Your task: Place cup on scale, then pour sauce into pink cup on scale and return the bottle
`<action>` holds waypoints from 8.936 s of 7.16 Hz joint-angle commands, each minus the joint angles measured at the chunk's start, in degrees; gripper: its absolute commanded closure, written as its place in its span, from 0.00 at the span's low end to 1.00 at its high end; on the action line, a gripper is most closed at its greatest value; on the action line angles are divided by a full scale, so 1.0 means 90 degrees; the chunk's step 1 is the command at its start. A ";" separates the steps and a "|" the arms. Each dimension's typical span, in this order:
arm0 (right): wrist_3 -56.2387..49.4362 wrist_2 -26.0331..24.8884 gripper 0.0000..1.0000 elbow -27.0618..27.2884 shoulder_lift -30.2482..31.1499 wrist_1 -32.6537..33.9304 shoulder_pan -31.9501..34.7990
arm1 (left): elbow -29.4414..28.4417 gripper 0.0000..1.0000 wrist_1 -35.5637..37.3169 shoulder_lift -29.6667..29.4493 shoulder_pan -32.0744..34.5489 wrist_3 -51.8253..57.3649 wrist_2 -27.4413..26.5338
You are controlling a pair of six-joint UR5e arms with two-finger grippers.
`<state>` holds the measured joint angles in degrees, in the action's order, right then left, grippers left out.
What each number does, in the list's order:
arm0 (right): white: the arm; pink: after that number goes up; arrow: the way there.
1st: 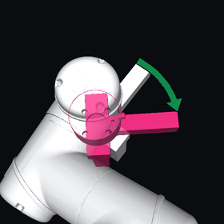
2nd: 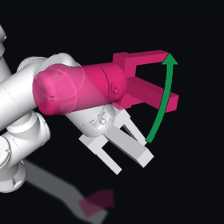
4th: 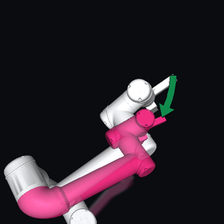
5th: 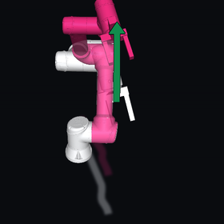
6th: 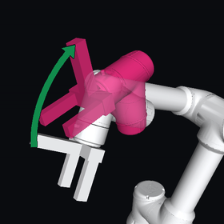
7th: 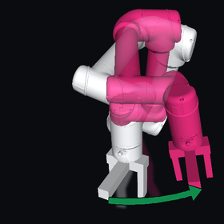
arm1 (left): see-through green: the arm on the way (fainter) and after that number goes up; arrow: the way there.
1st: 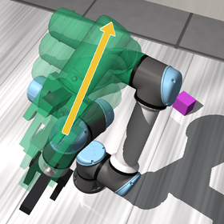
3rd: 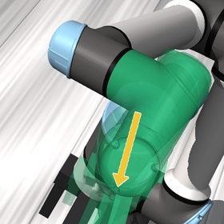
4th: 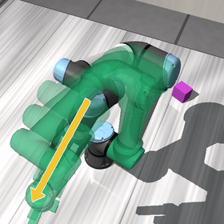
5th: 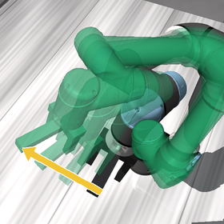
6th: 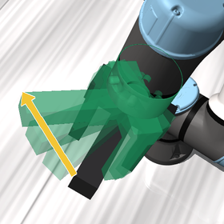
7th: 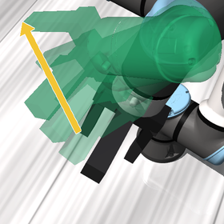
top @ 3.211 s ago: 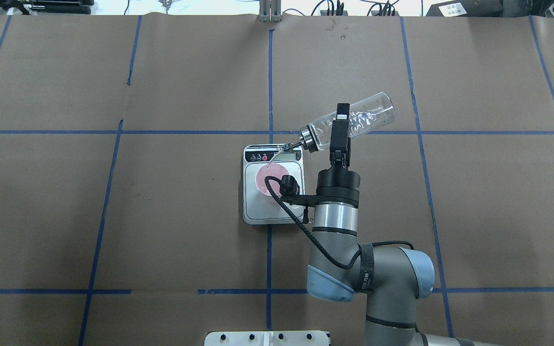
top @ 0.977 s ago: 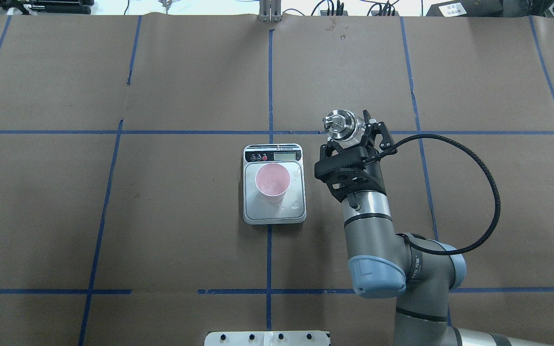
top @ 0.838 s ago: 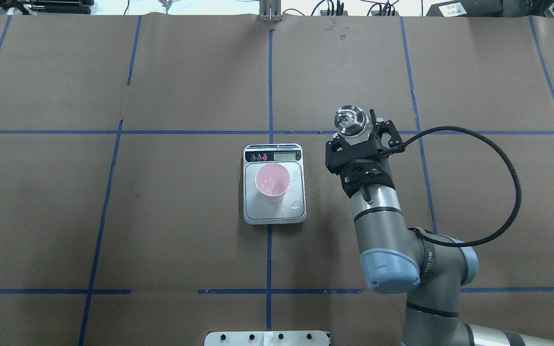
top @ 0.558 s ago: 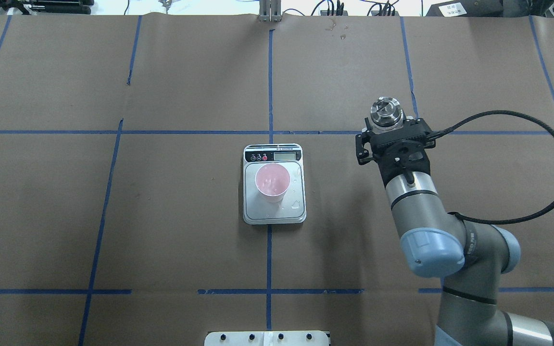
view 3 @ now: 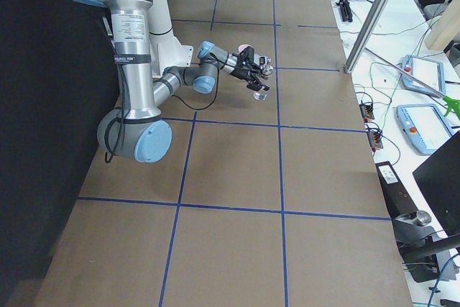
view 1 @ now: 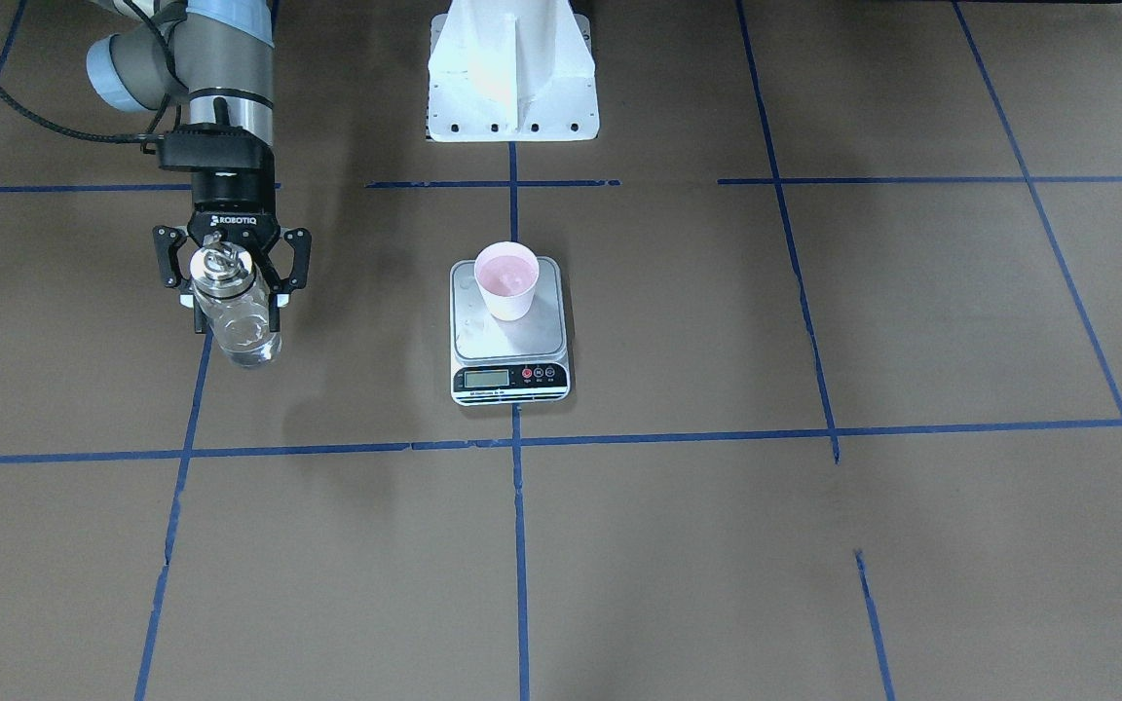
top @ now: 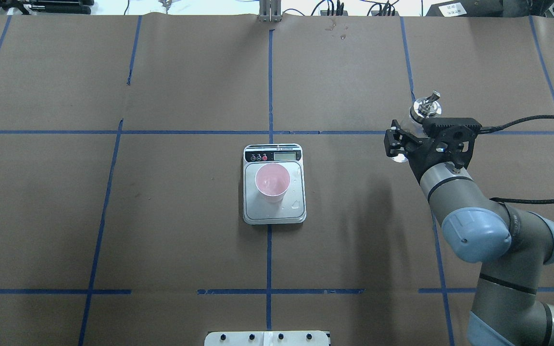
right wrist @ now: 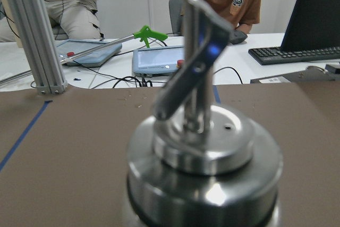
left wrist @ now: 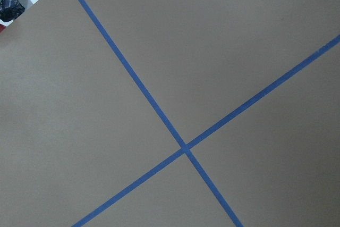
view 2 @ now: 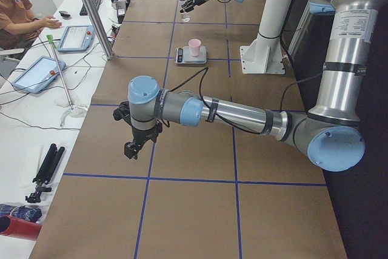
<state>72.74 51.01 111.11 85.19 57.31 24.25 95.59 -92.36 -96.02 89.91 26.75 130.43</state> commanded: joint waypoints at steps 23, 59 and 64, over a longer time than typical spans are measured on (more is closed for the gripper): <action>0.0668 -0.0492 0.00 -0.0685 0.0515 -0.0030 -0.0322 | 0.0004 0.00 -0.0031 -0.0015 0.0000 -0.0013 -0.0009; -0.8522 0.9225 0.00 -0.1788 0.0749 0.4103 0.7089 | -0.0534 0.00 0.0331 0.0903 0.0215 -0.0062 0.0039; -0.8434 0.9234 0.00 -0.1867 0.1081 0.3711 0.7334 | -0.0475 0.00 0.0292 0.0903 0.0401 -0.0062 0.0039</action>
<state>-3.22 134.11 94.44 94.11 91.04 89.53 91.09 -89.65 -87.92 93.12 26.13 130.78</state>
